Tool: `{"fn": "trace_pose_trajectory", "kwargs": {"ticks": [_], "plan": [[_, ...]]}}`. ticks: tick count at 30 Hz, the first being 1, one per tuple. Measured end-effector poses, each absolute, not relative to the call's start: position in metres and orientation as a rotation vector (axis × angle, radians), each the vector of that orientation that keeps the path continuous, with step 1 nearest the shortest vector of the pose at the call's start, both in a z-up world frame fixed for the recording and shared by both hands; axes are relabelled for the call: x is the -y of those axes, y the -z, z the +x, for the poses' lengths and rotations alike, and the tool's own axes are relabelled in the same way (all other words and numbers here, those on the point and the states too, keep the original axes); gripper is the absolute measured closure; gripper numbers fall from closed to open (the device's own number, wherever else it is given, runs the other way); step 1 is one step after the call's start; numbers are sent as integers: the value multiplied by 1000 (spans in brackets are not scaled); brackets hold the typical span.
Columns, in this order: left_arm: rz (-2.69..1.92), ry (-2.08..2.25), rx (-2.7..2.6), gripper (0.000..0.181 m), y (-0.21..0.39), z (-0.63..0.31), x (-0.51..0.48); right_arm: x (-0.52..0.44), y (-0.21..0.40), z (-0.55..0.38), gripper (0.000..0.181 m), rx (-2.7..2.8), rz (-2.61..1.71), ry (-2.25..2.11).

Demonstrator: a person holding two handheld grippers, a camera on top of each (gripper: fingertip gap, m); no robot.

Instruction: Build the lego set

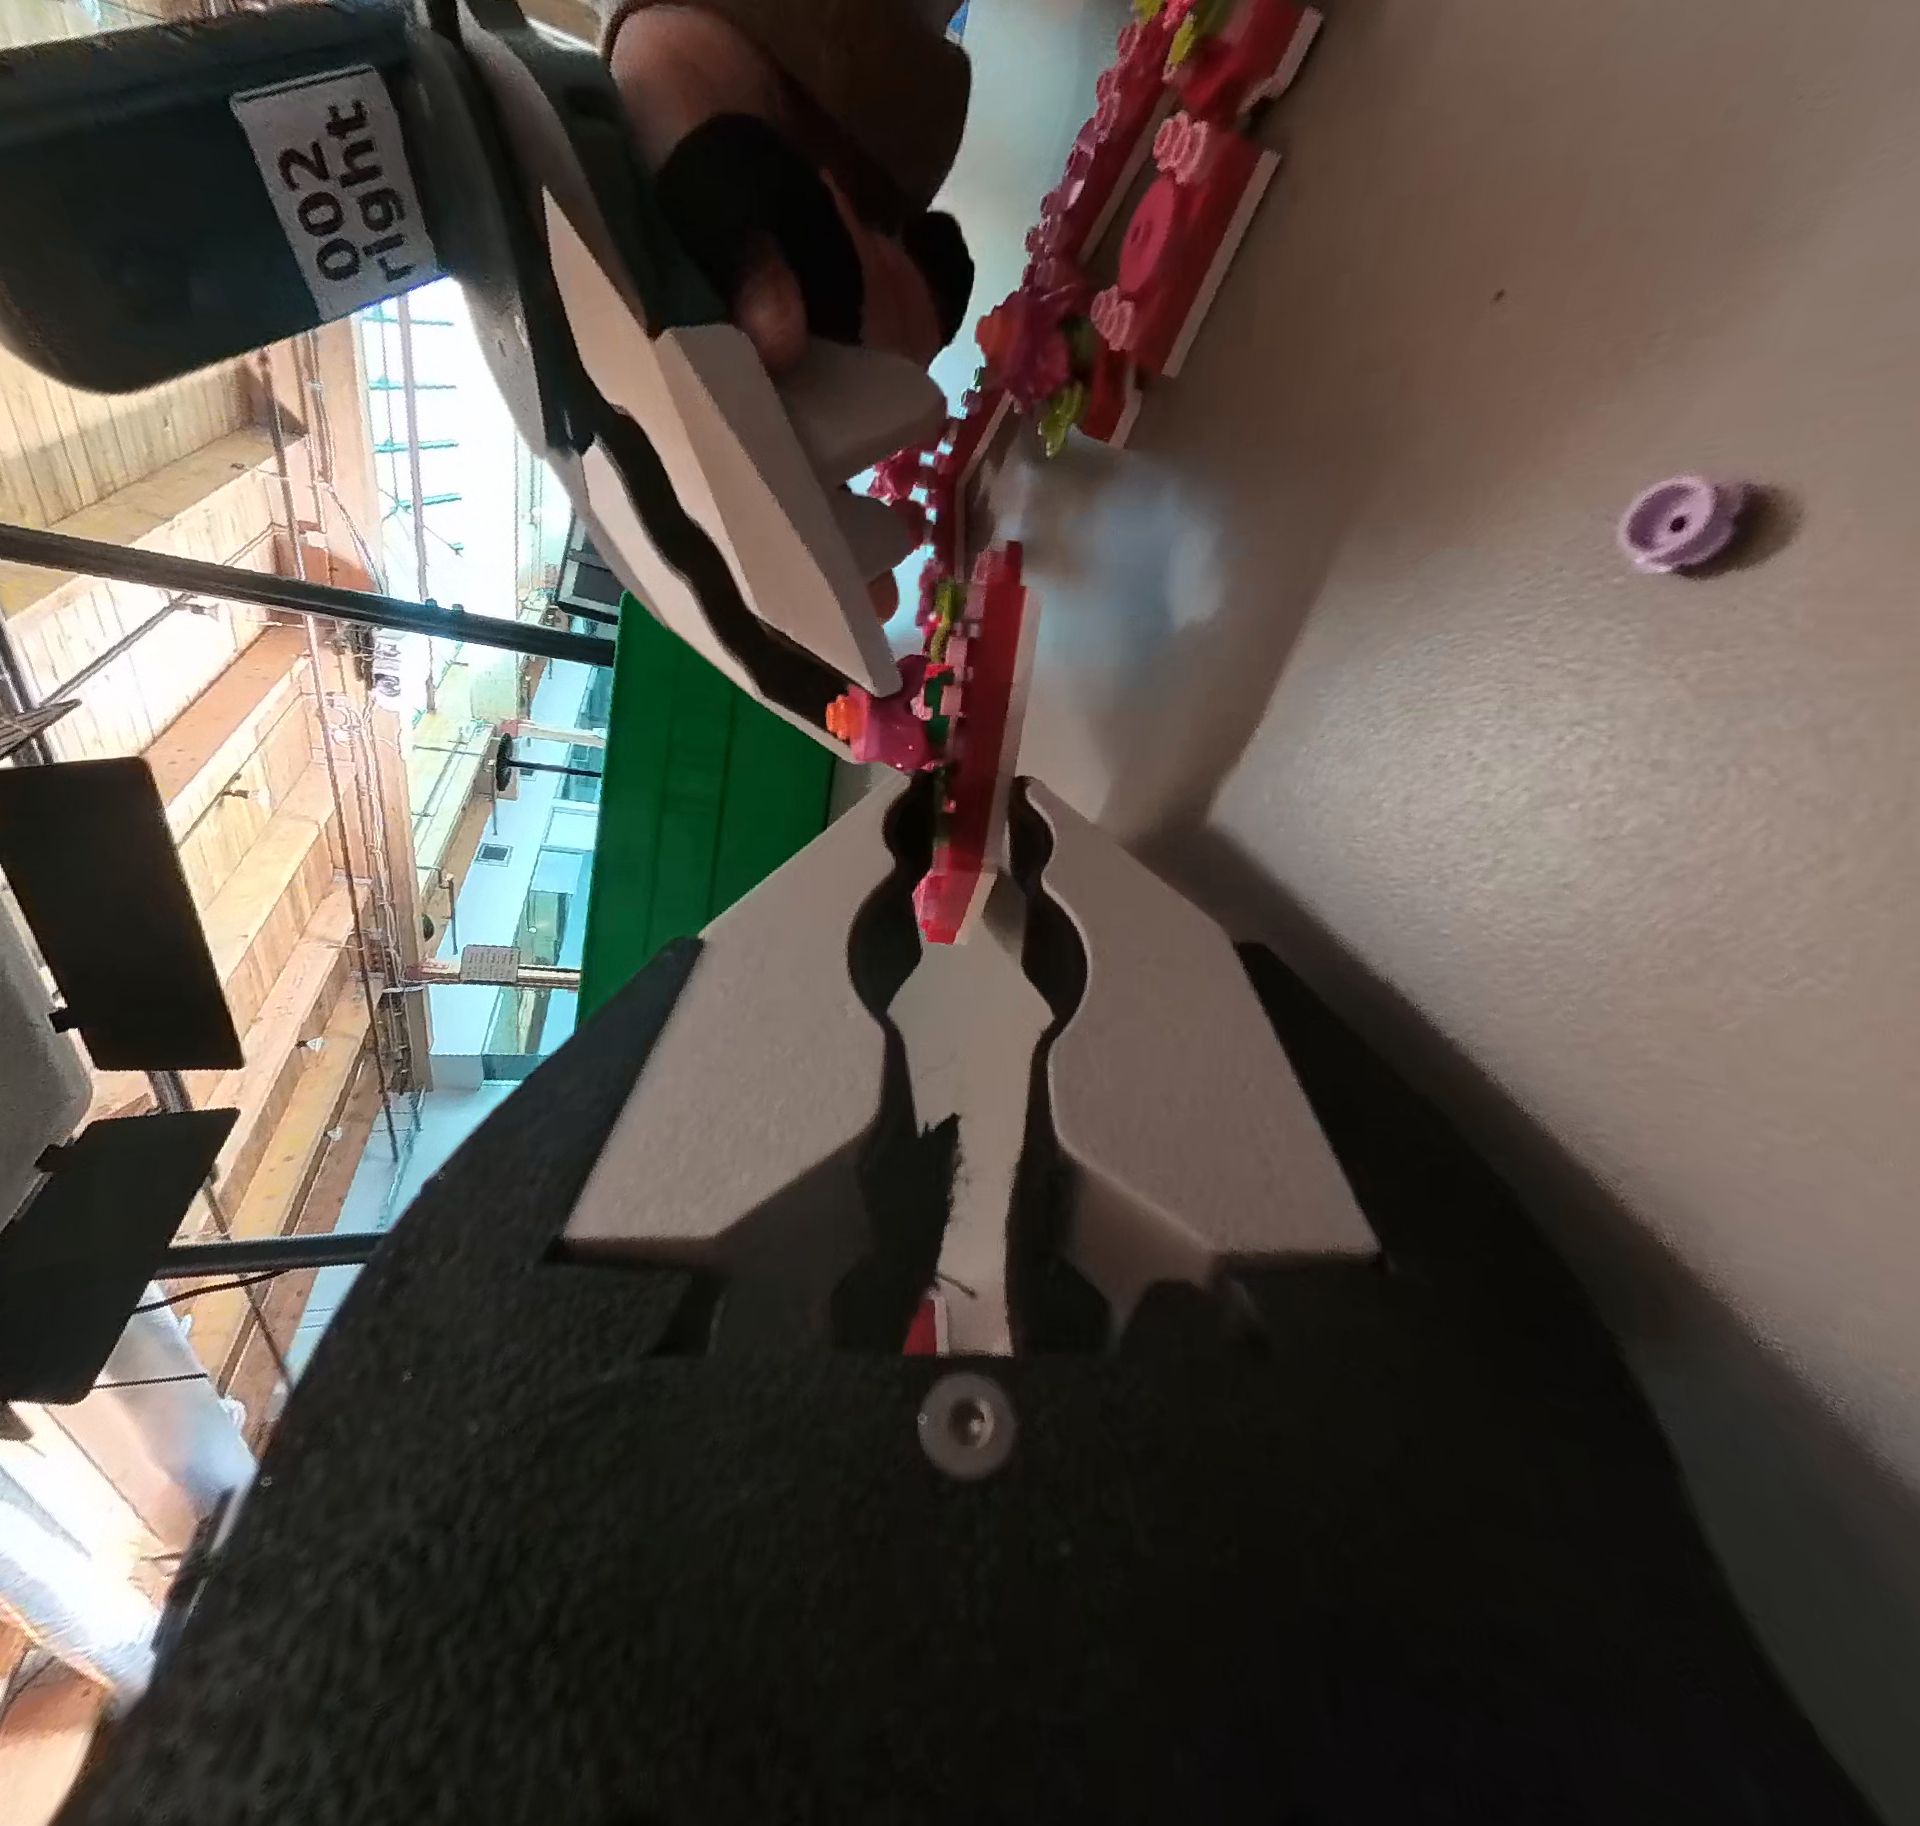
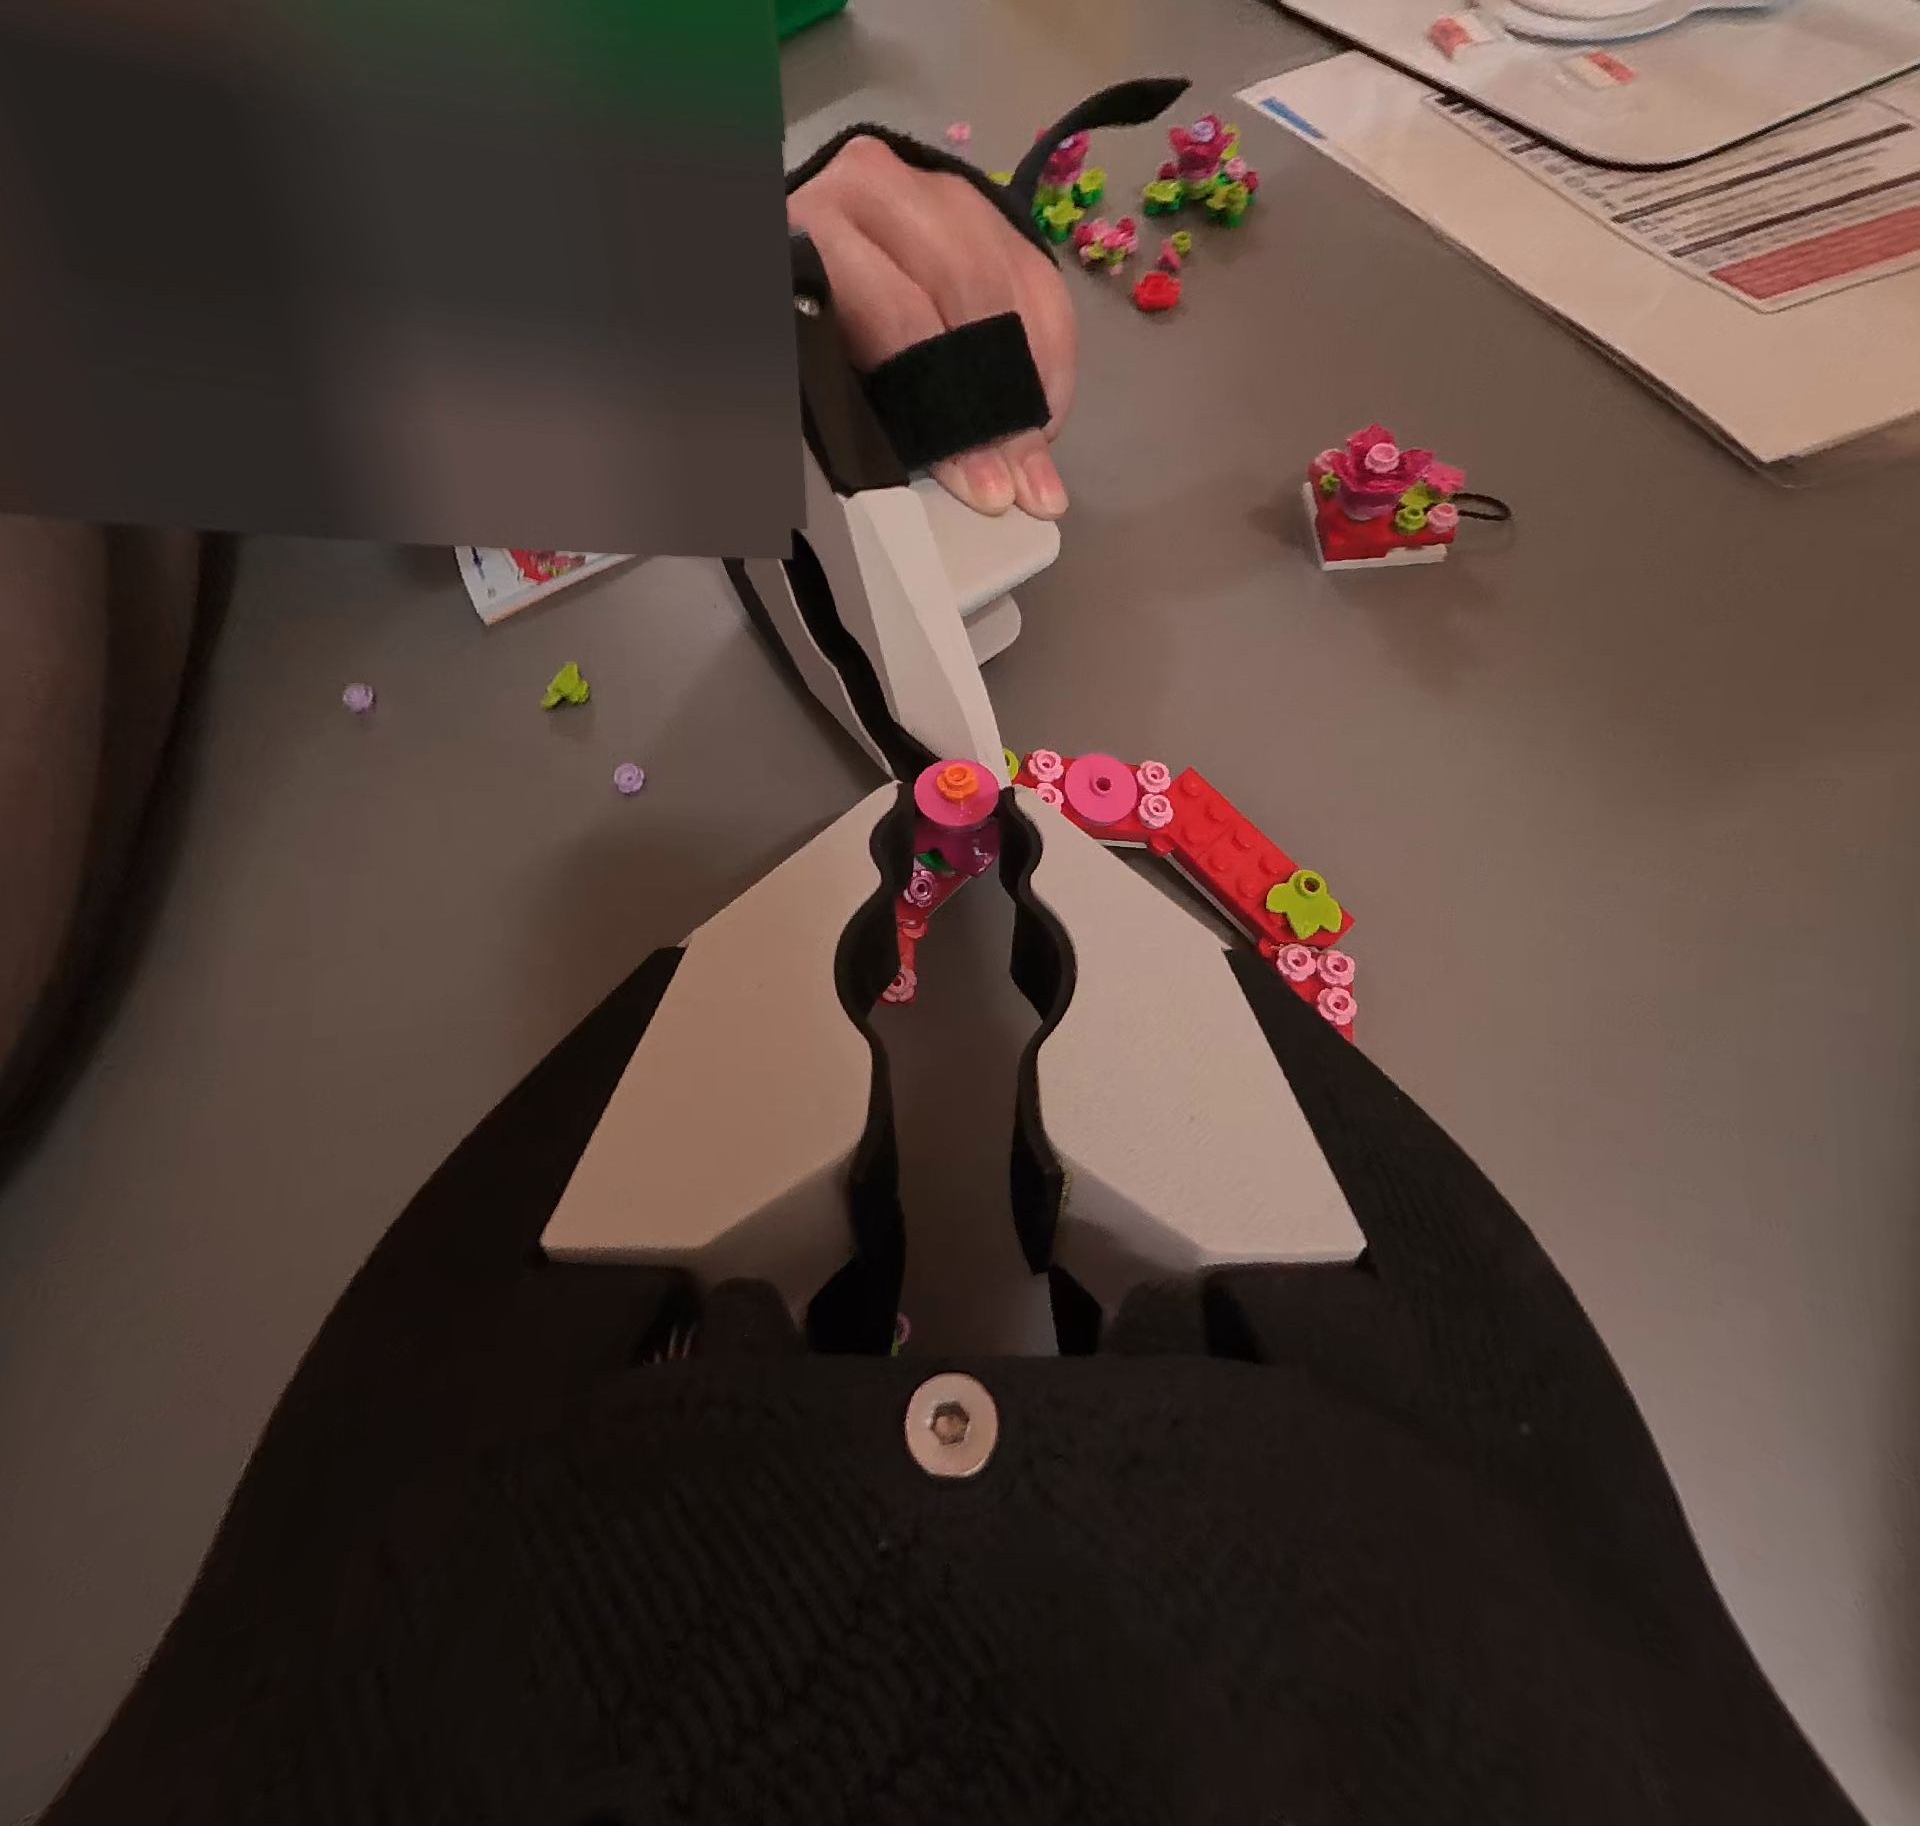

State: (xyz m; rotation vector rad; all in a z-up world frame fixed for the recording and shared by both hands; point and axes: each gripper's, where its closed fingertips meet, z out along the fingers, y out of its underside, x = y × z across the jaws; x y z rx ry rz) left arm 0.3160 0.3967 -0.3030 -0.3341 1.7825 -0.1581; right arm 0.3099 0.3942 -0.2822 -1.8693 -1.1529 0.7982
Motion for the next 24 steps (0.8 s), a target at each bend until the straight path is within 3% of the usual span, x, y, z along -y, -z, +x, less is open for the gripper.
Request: {"fn": "trace_pose_trajectory", "kwargs": {"ticks": [24], "plan": [[-306,113,-1850,169,314,316,-394,-387,299,313,166,1293,-1869,-654]]}}
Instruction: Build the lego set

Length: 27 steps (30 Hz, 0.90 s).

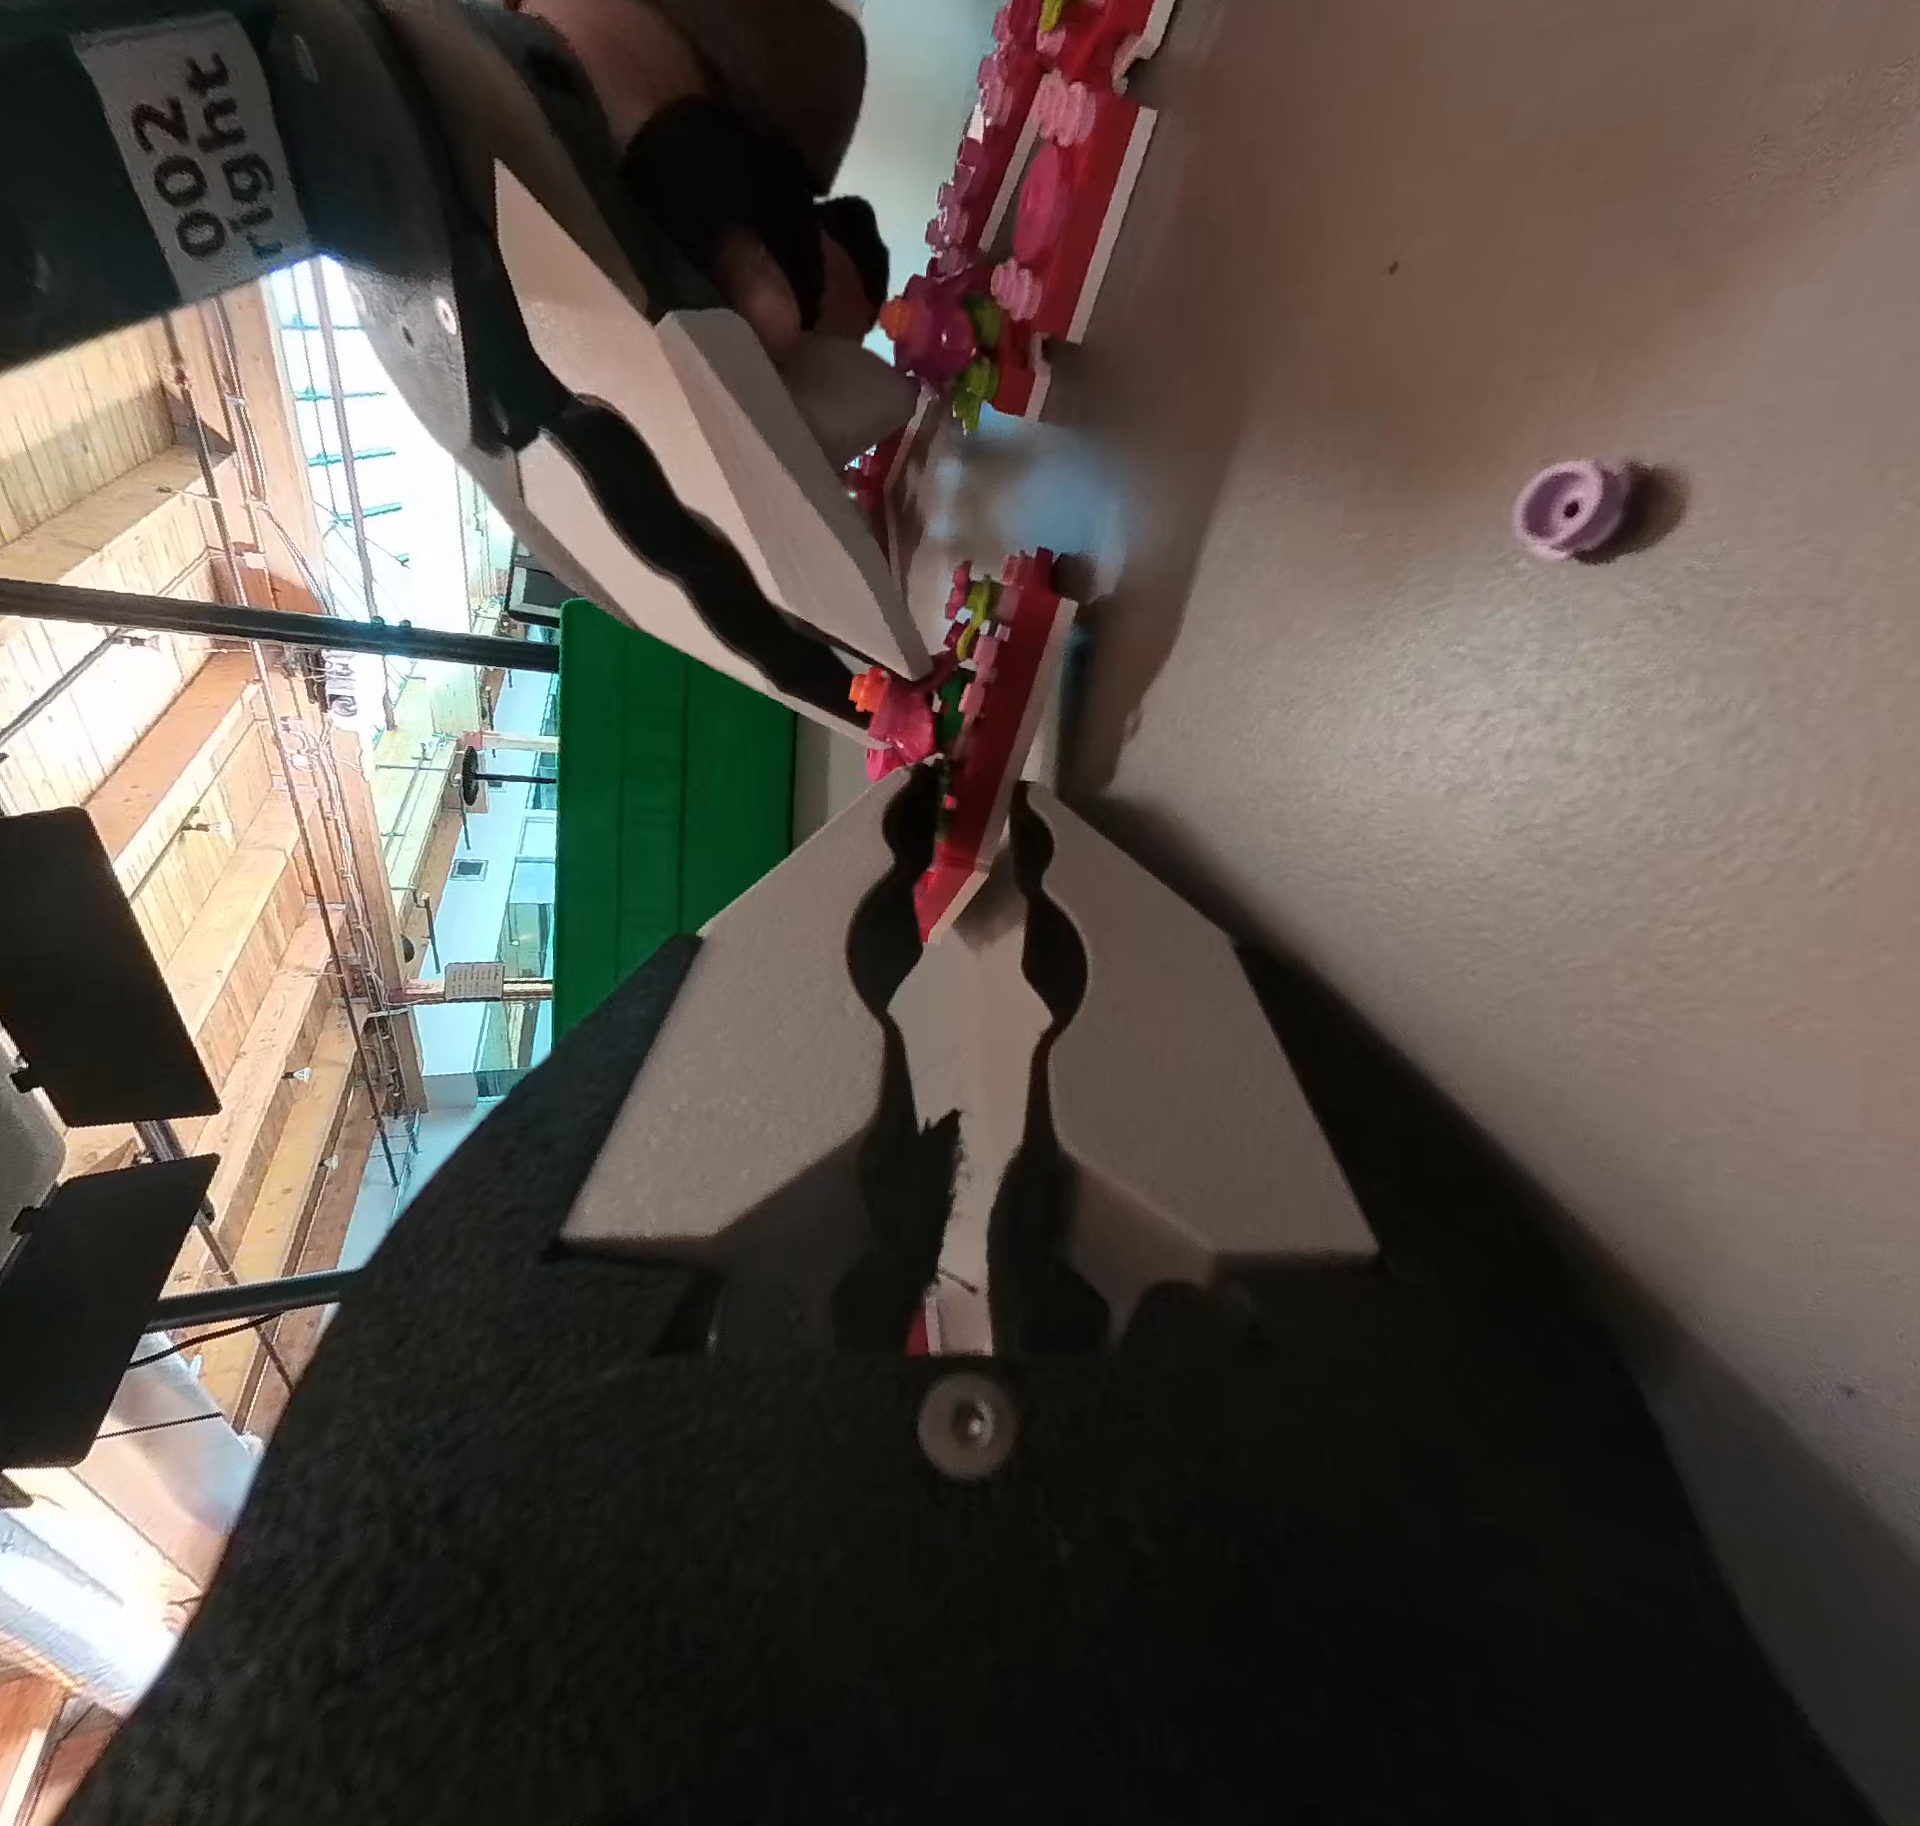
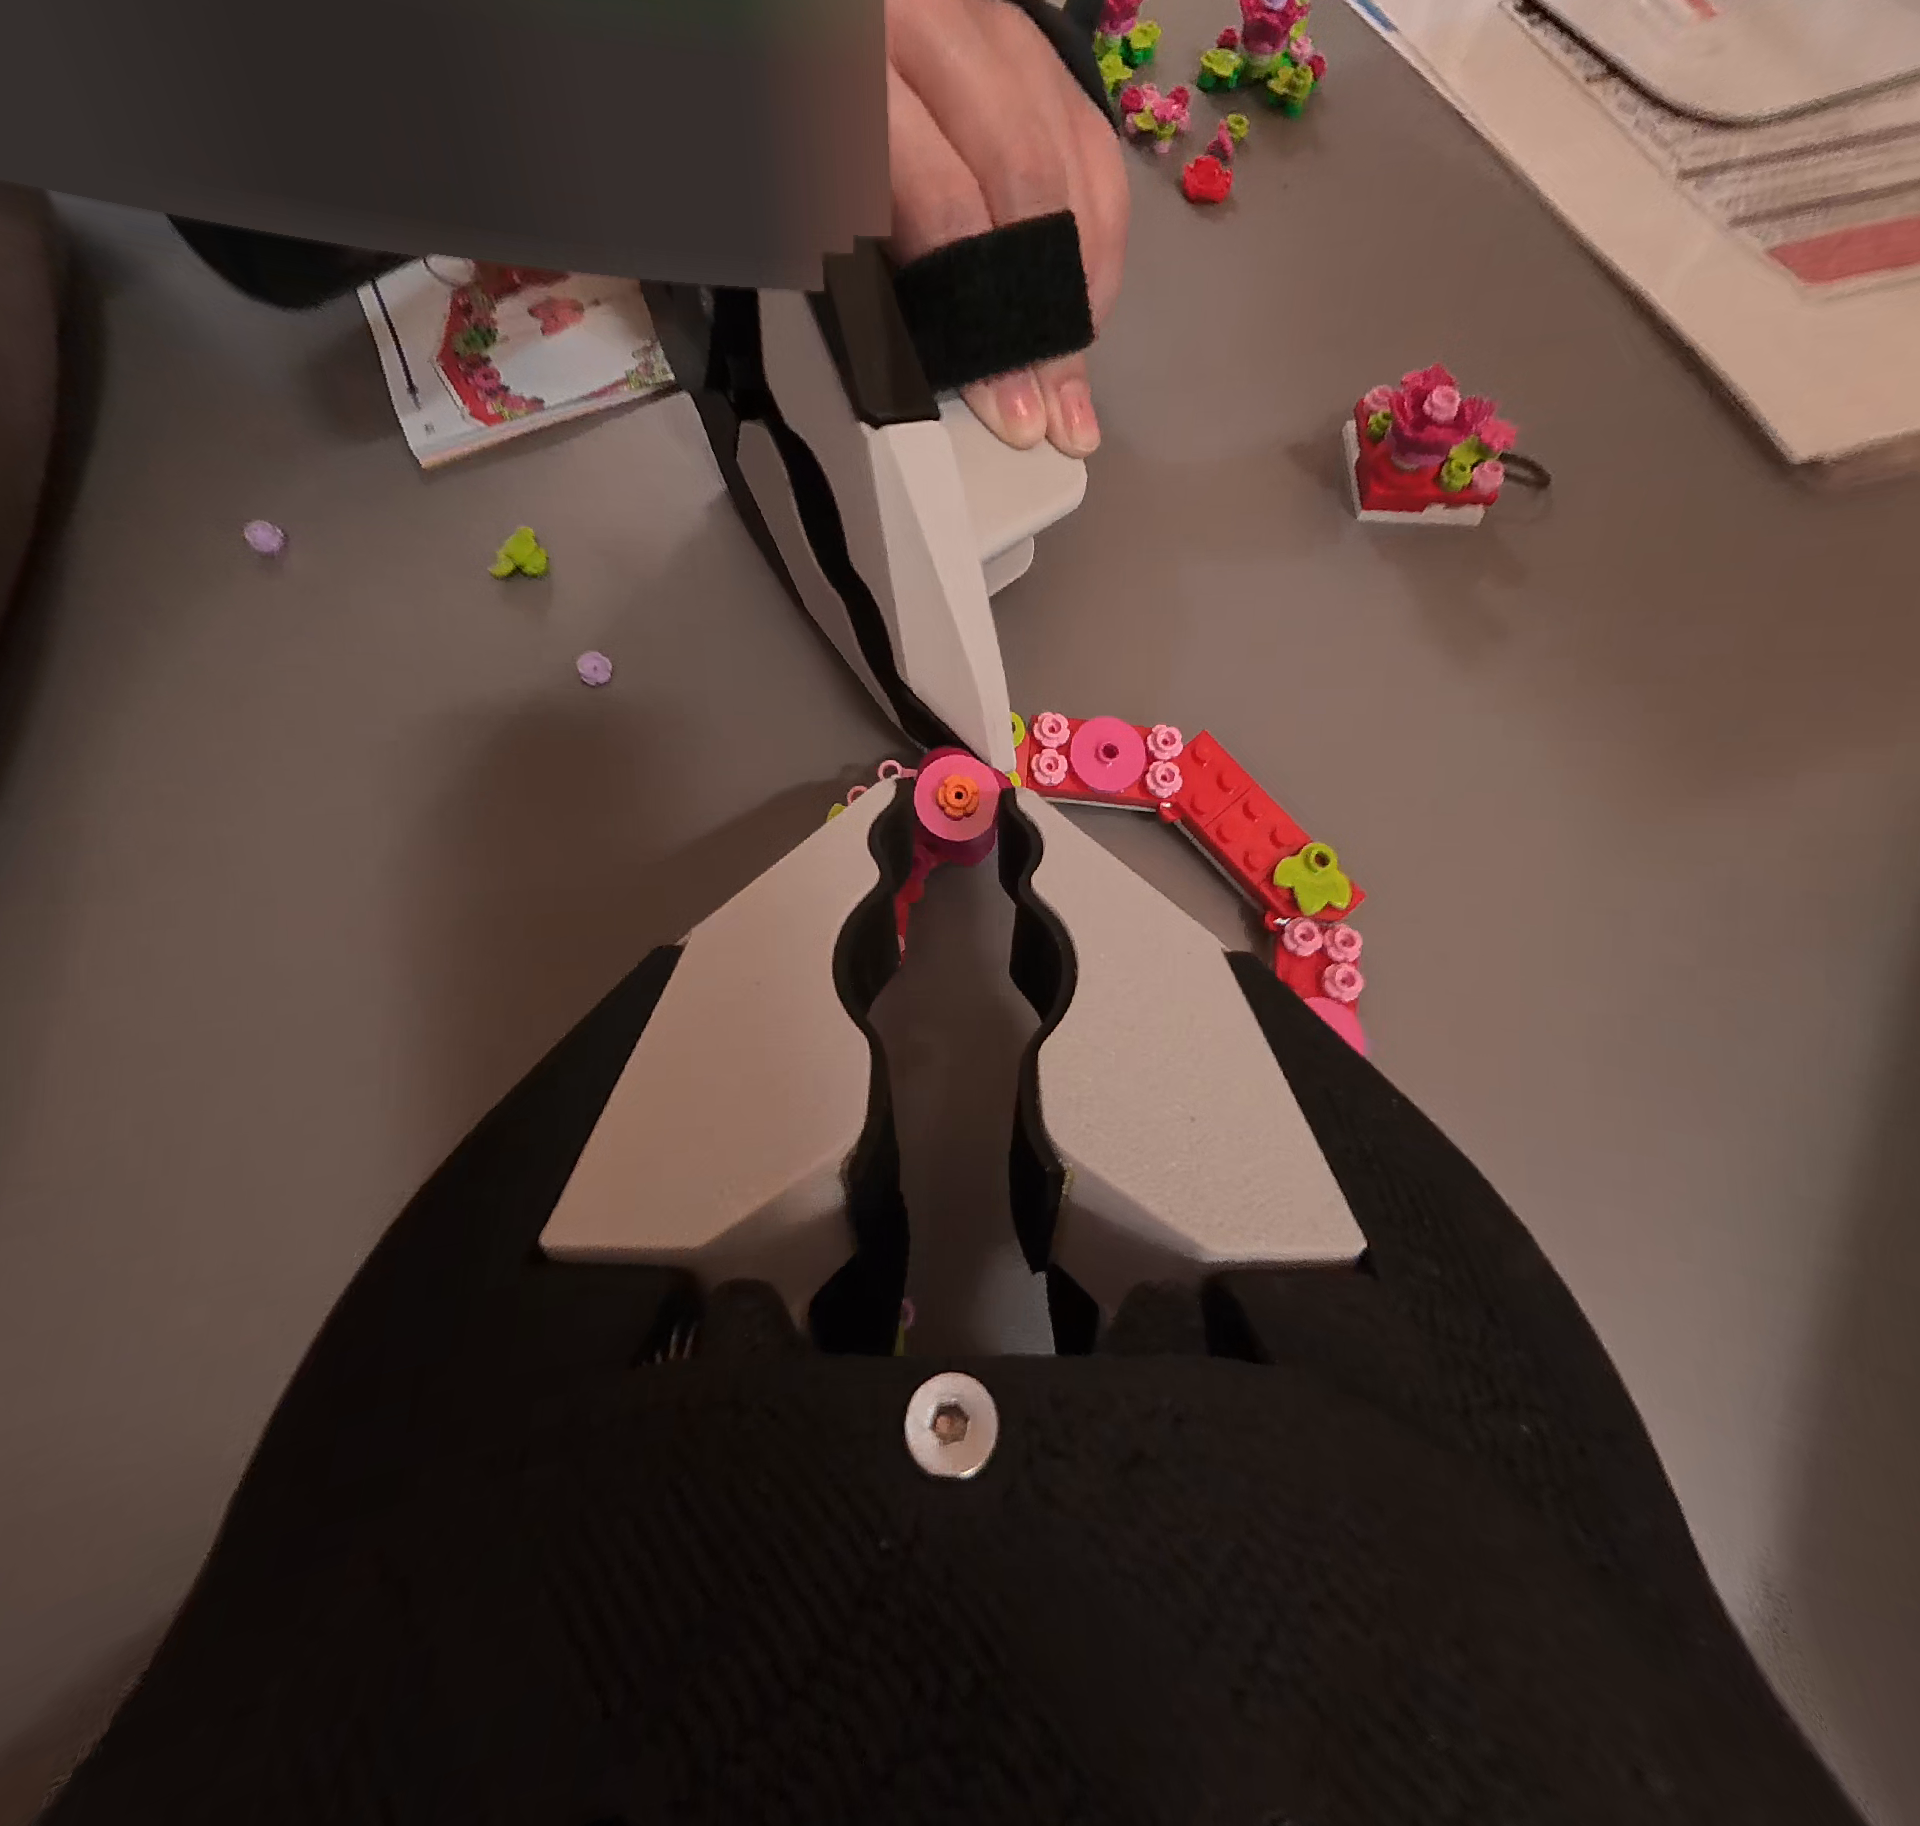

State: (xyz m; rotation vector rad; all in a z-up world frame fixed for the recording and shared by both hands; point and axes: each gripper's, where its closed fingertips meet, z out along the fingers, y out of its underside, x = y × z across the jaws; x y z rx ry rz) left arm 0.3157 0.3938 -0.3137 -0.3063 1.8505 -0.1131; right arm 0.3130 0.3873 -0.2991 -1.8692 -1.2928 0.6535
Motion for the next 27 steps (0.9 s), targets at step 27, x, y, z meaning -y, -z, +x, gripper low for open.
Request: {"fn": "trace_pose_trajectory", "kwargs": {"ticks": [27], "plan": [[-378,180,-1846,168,313,316,-398,-394,293,312,166,1298,-1890,-756]]}}
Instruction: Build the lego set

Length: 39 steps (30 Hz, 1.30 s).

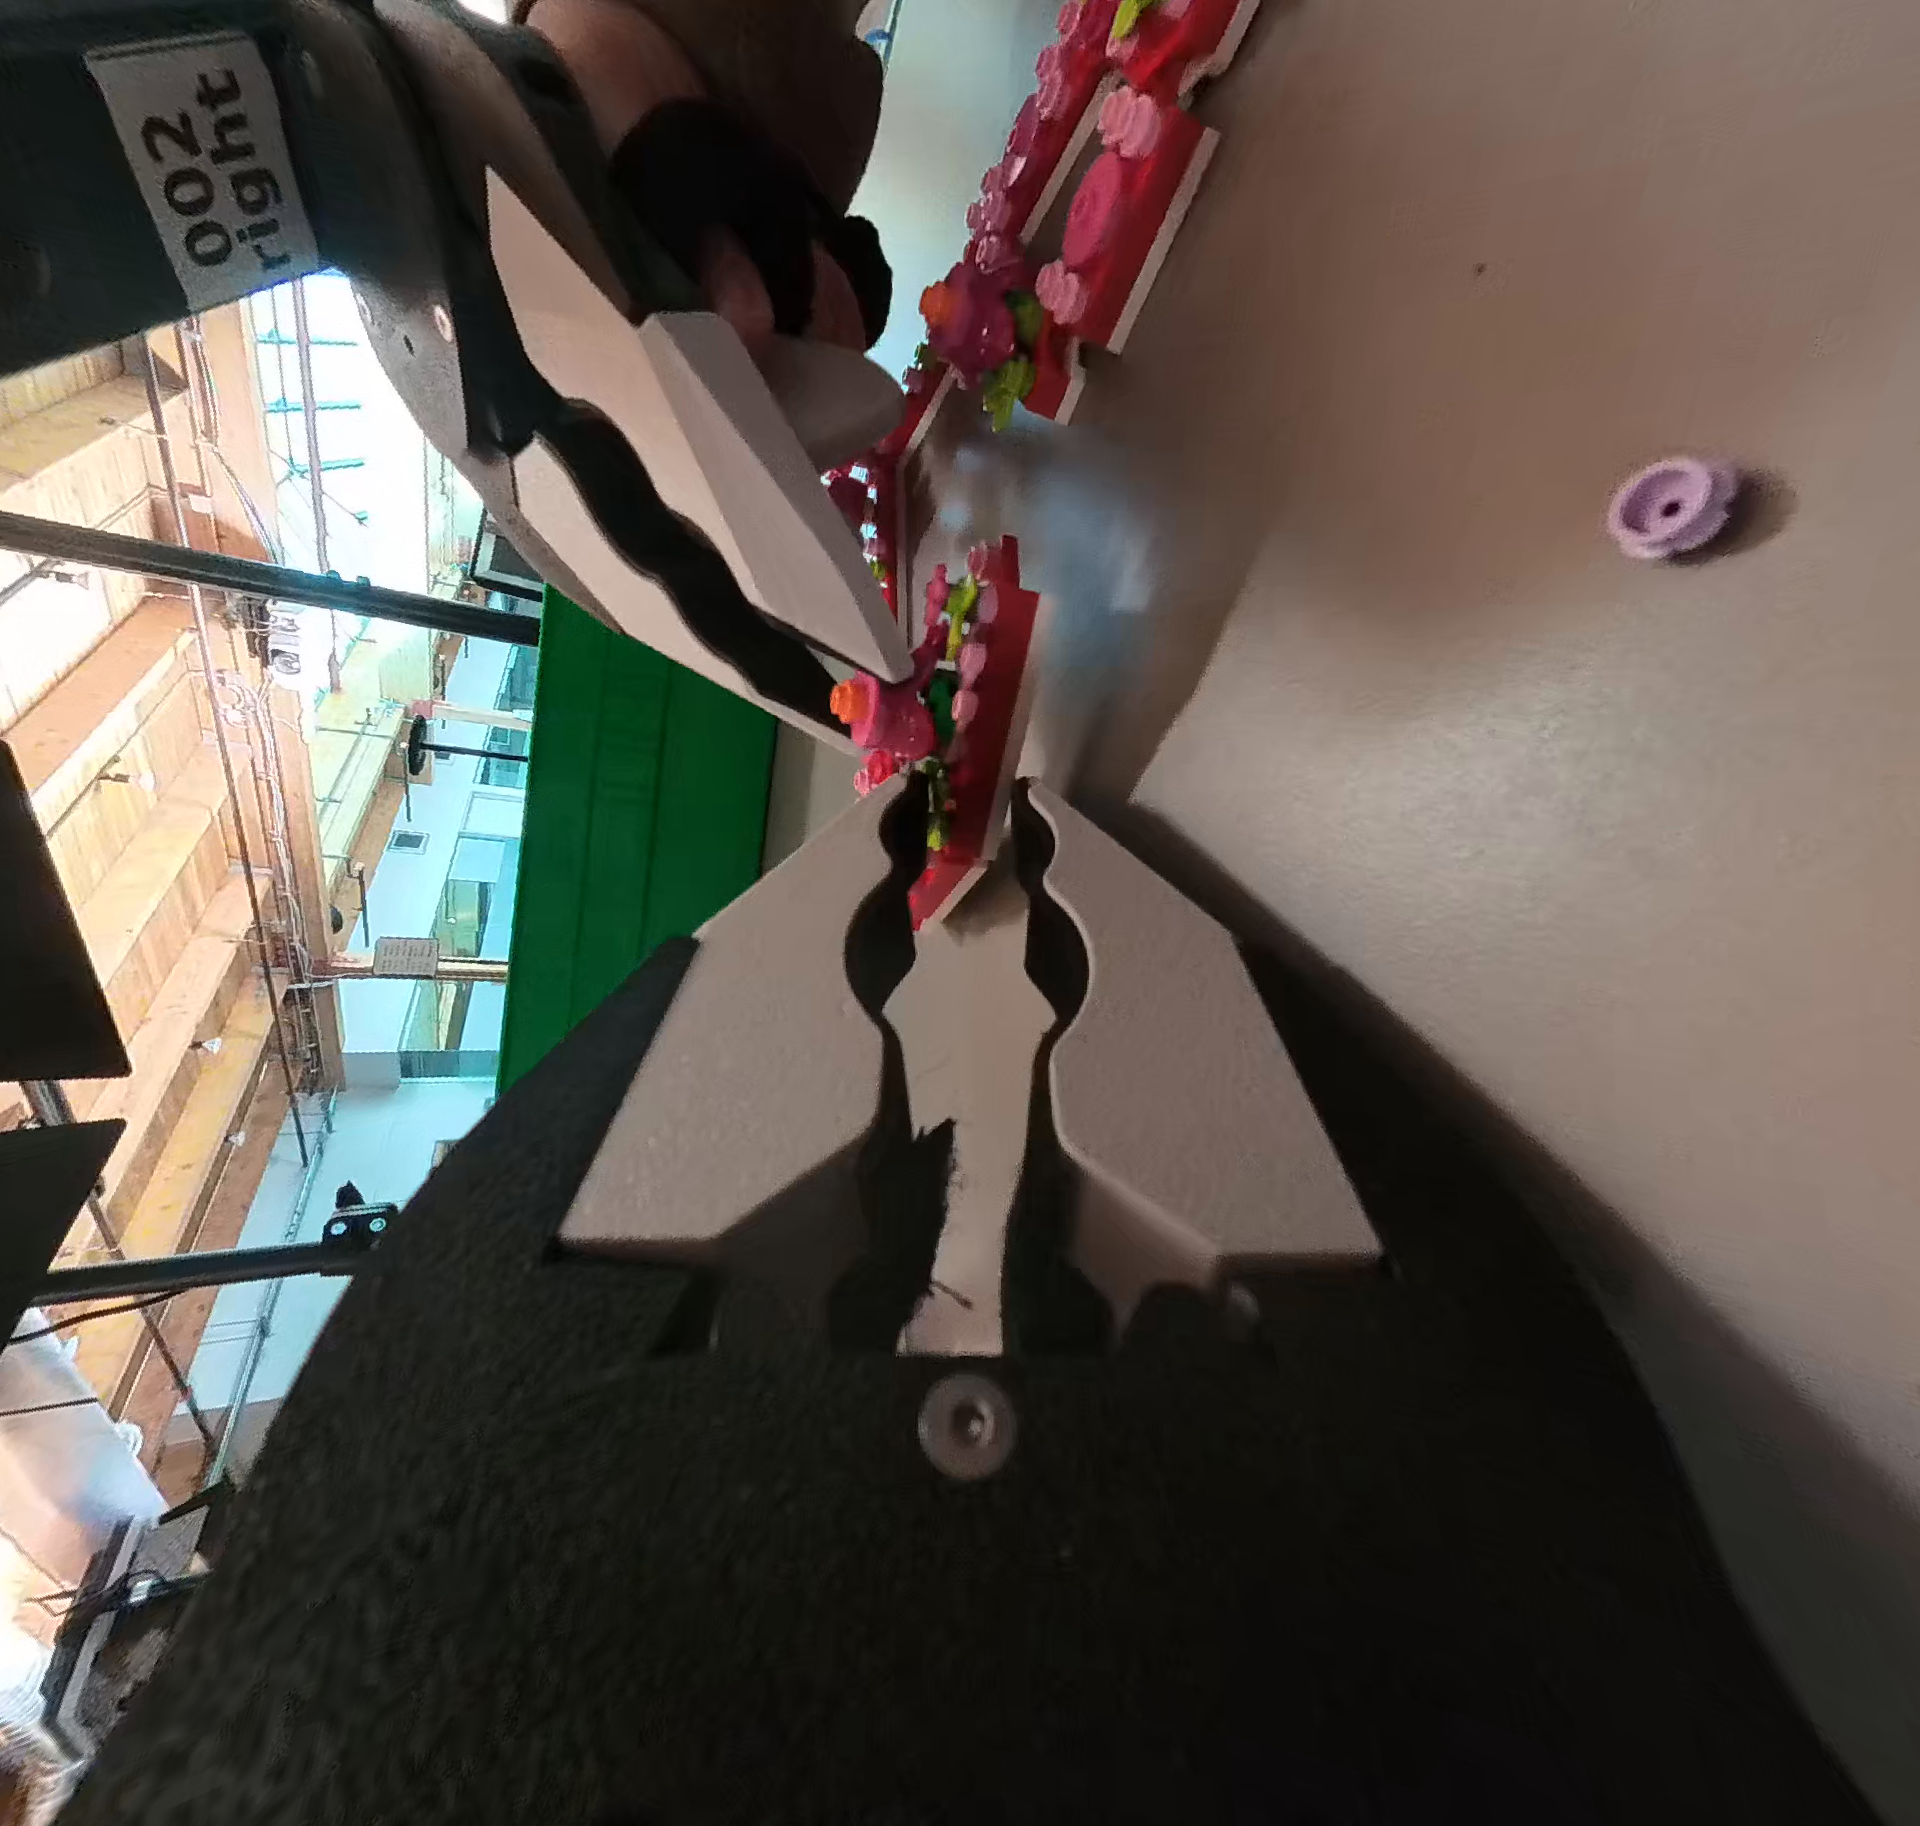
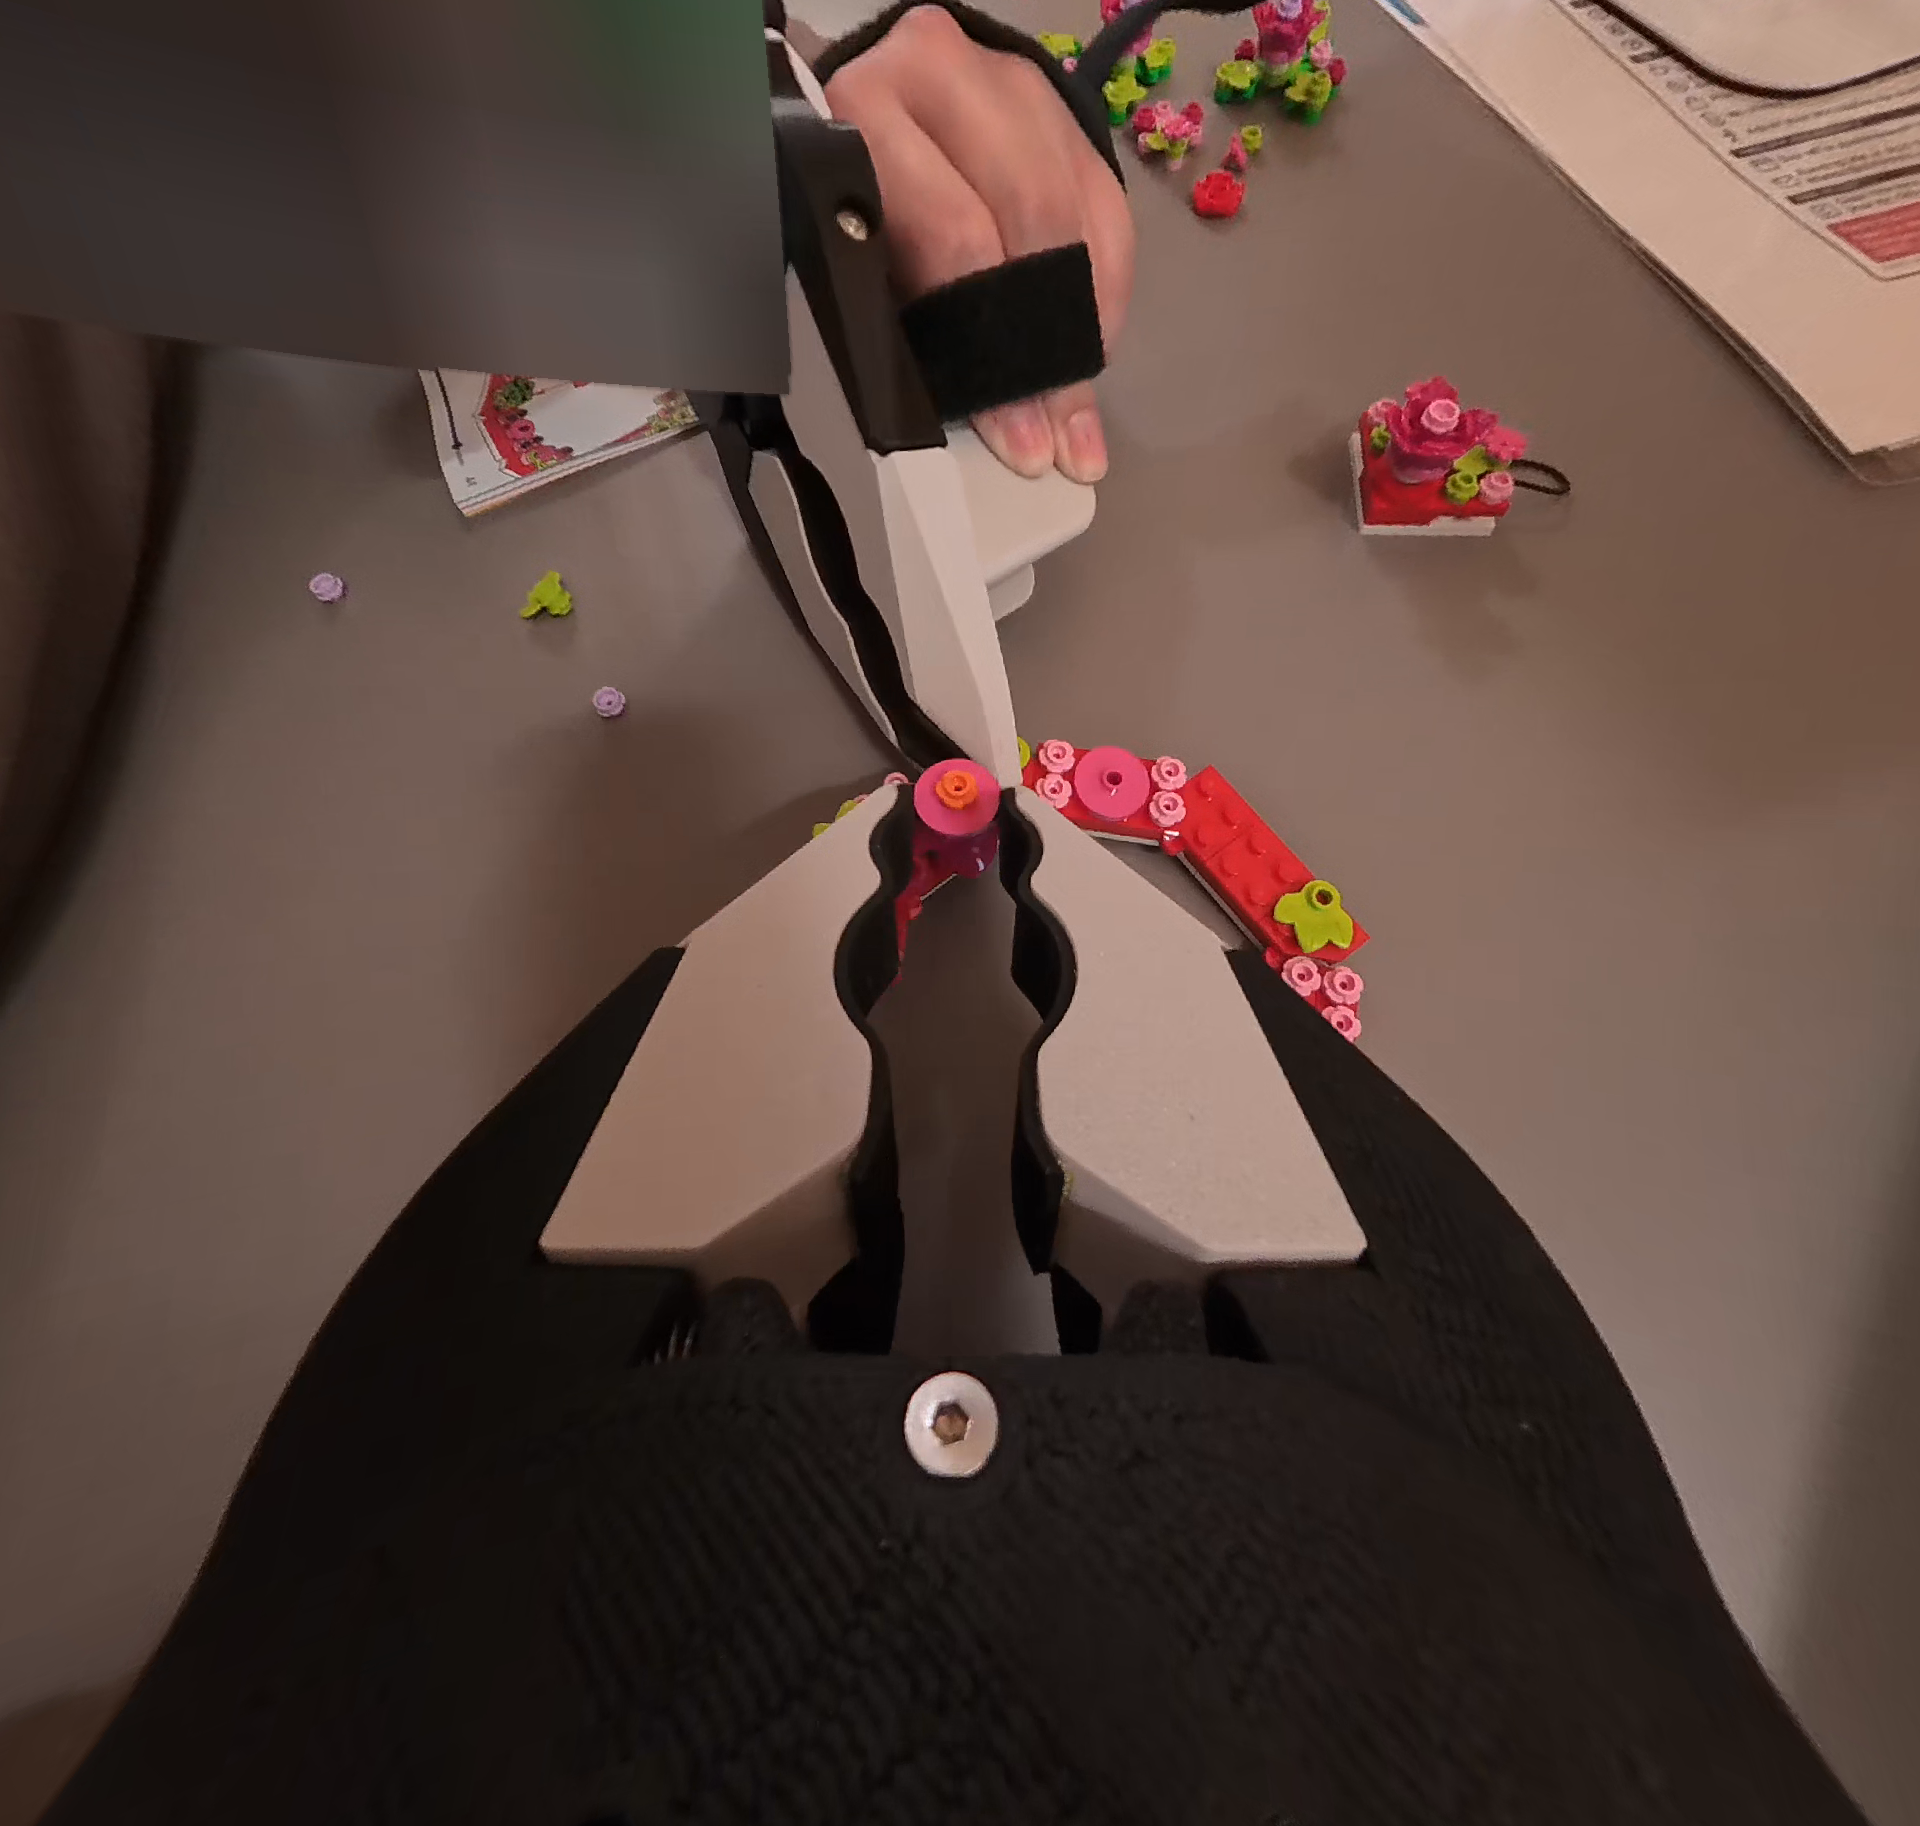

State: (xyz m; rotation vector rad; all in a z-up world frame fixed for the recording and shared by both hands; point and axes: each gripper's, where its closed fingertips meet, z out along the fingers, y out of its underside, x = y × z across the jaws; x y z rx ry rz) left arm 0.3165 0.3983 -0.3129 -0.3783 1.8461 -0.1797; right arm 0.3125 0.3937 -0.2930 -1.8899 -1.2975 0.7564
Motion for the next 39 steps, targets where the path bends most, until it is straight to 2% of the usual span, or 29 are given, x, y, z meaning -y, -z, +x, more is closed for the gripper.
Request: {"fn": "trace_pose_trajectory", "kwargs": {"ticks": [39], "plan": [[-376,156,-1860,169,314,316,-399,-390,299,311,166,1625,-1815,-724]]}}
